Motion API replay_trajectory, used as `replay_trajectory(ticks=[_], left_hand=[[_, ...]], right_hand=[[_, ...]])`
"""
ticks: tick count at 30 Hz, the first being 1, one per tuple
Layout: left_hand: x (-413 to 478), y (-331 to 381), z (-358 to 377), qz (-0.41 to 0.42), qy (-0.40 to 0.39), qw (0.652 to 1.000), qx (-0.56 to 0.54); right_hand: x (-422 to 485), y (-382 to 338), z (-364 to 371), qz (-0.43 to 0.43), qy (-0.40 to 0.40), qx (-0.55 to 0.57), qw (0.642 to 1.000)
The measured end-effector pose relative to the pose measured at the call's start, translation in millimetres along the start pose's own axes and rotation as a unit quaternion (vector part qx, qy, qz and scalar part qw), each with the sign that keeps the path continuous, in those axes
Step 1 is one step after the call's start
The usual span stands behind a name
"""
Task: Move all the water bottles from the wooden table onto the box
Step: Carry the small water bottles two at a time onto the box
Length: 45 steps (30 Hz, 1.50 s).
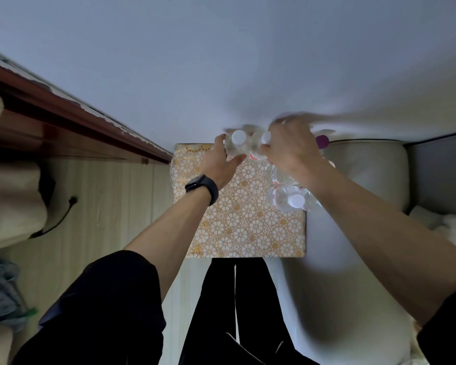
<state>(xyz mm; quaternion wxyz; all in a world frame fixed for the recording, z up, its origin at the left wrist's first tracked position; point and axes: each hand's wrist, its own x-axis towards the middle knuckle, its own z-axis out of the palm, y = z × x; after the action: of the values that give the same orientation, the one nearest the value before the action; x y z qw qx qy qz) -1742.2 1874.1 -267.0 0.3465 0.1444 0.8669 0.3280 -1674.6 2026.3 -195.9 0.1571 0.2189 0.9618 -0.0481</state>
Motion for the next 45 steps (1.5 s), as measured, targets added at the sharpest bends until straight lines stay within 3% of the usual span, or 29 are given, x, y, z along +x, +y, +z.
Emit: replay_trajectory(ticks=[7,16,23,30,35,39,45], left_hand=[[-4,1,-11,-0.045,-0.044,0.997,-0.044],[-31,-6,-17,-0.064,-0.048,0.996,-0.041],[-20,22,-20,-0.029,-0.001,0.992,-0.120],[-15,20,-14,0.014,0.026,0.989,-0.143],[-16,22,-26,0.013,-0.016,0.992,-0.126],[-40,30,-39,-0.006,-0.059,0.992,-0.110],[-113,41,-78,-0.020,-0.072,0.997,0.004]], right_hand=[[-13,6,8,0.047,-0.014,0.098,0.994],[-85,9,-10,0.064,0.051,0.259,0.962],[-74,0,5,0.039,0.069,0.242,0.967],[-38,-1,12,0.044,0.020,0.190,0.980],[-43,-5,9,0.052,-0.014,0.204,0.977],[-69,-8,-6,0.056,0.005,0.239,0.969],[-145,-11,-41,0.084,-0.038,0.256,0.962]])
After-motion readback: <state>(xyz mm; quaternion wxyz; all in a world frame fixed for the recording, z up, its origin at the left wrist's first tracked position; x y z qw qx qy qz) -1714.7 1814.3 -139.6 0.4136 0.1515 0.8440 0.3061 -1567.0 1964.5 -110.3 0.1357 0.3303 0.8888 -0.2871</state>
